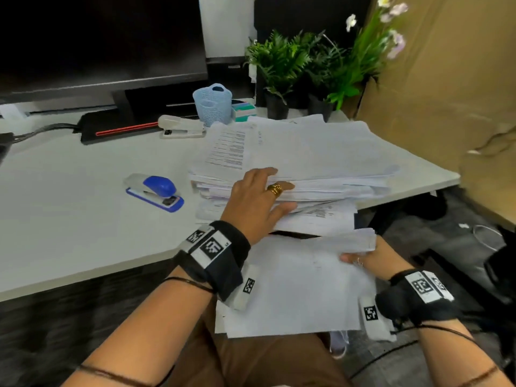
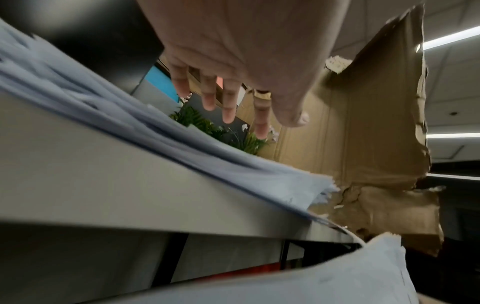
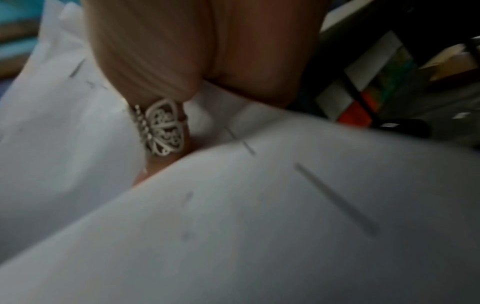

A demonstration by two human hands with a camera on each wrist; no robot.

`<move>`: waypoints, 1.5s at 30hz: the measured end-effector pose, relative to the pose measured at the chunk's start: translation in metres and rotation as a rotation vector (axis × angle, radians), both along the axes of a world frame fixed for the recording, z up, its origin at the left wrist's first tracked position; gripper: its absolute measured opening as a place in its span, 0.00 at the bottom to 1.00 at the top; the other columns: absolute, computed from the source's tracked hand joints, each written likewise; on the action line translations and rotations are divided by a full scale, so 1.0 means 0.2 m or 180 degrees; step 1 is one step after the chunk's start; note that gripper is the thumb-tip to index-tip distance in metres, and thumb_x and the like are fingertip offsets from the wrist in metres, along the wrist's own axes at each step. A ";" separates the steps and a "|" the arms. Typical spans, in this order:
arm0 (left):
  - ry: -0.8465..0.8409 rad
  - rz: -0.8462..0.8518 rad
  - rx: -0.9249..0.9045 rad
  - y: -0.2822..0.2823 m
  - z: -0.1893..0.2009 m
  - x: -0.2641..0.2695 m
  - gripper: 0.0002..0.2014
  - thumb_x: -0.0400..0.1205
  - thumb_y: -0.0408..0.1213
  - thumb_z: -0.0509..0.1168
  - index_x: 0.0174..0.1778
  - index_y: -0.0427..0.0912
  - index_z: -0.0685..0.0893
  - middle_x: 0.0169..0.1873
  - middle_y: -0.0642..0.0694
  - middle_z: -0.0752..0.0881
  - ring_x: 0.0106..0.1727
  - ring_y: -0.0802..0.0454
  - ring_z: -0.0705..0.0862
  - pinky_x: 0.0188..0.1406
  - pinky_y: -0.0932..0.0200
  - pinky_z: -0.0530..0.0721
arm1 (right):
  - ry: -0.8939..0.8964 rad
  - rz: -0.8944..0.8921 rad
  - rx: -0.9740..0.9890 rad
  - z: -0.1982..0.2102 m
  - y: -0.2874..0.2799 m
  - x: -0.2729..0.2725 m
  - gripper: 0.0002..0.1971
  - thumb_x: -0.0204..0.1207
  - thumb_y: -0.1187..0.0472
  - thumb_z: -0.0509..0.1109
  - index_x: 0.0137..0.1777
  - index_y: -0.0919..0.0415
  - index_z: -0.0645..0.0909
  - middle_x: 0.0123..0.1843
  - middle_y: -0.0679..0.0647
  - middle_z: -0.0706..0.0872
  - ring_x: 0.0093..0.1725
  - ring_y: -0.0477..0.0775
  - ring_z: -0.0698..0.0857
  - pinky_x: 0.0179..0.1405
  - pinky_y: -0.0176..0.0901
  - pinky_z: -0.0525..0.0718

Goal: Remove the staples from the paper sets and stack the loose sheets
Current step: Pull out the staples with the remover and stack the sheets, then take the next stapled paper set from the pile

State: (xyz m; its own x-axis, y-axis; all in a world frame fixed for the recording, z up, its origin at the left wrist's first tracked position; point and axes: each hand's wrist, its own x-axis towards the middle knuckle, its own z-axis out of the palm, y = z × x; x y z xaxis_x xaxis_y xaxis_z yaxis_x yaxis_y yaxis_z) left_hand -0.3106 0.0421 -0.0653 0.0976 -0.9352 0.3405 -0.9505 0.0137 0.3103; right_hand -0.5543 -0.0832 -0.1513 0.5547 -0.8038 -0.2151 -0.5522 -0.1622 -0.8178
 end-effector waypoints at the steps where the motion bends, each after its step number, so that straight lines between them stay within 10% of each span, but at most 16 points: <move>1: -0.0142 0.0034 0.0064 -0.04 -0.02 -0.01 0.29 0.79 0.63 0.50 0.70 0.53 0.77 0.75 0.44 0.69 0.76 0.44 0.62 0.69 0.46 0.61 | 0.0086 -0.0064 0.0051 -0.08 -0.02 -0.03 0.16 0.62 0.62 0.83 0.49 0.60 0.84 0.46 0.48 0.87 0.43 0.40 0.85 0.42 0.21 0.78; 5: -0.0507 0.0146 0.0412 -0.17 -0.08 -0.06 0.29 0.81 0.63 0.47 0.77 0.56 0.68 0.79 0.45 0.62 0.80 0.42 0.55 0.76 0.44 0.52 | 0.0519 -0.0860 0.0586 -0.31 -0.09 -0.15 0.18 0.65 0.71 0.80 0.54 0.72 0.82 0.53 0.62 0.87 0.49 0.57 0.84 0.53 0.48 0.81; 10: -0.0440 0.0206 0.0500 -0.22 -0.17 -0.06 0.34 0.78 0.65 0.35 0.79 0.59 0.62 0.79 0.46 0.62 0.79 0.44 0.57 0.77 0.43 0.50 | 0.1442 -0.1658 0.0074 -0.47 -0.14 -0.21 0.19 0.70 0.63 0.77 0.54 0.78 0.82 0.53 0.73 0.86 0.55 0.70 0.85 0.47 0.50 0.79; 28: -0.0543 0.0077 0.0167 -0.24 -0.25 -0.03 0.29 0.84 0.60 0.39 0.76 0.55 0.69 0.73 0.43 0.71 0.75 0.41 0.66 0.71 0.38 0.59 | 0.3093 0.0248 -0.0208 -0.89 -0.17 0.01 0.18 0.81 0.65 0.56 0.67 0.59 0.80 0.65 0.59 0.83 0.64 0.60 0.82 0.61 0.50 0.81; 35: -0.0606 0.0095 0.0142 -0.24 -0.25 -0.03 0.28 0.84 0.59 0.40 0.76 0.54 0.69 0.73 0.42 0.71 0.74 0.41 0.66 0.70 0.38 0.59 | 0.1912 -0.0471 0.0403 -1.09 -0.05 0.07 0.34 0.73 0.43 0.68 0.70 0.68 0.68 0.63 0.68 0.81 0.63 0.67 0.80 0.55 0.49 0.76; 40: -0.0588 0.0139 0.0124 -0.23 -0.25 -0.04 0.27 0.84 0.58 0.40 0.75 0.54 0.69 0.73 0.43 0.71 0.75 0.41 0.66 0.71 0.39 0.58 | 0.1482 -0.0571 -0.0117 -1.30 0.00 0.05 0.53 0.65 0.21 0.42 0.58 0.73 0.78 0.51 0.72 0.85 0.53 0.72 0.83 0.50 0.56 0.78; 45: -0.0567 0.0172 0.0144 -0.23 -0.25 -0.05 0.27 0.85 0.58 0.40 0.75 0.54 0.69 0.73 0.43 0.71 0.75 0.41 0.66 0.71 0.38 0.60 | 0.1312 -0.0542 -0.0713 -1.09 0.04 0.08 0.46 0.66 0.27 0.40 0.61 0.68 0.76 0.57 0.67 0.81 0.54 0.70 0.82 0.48 0.54 0.78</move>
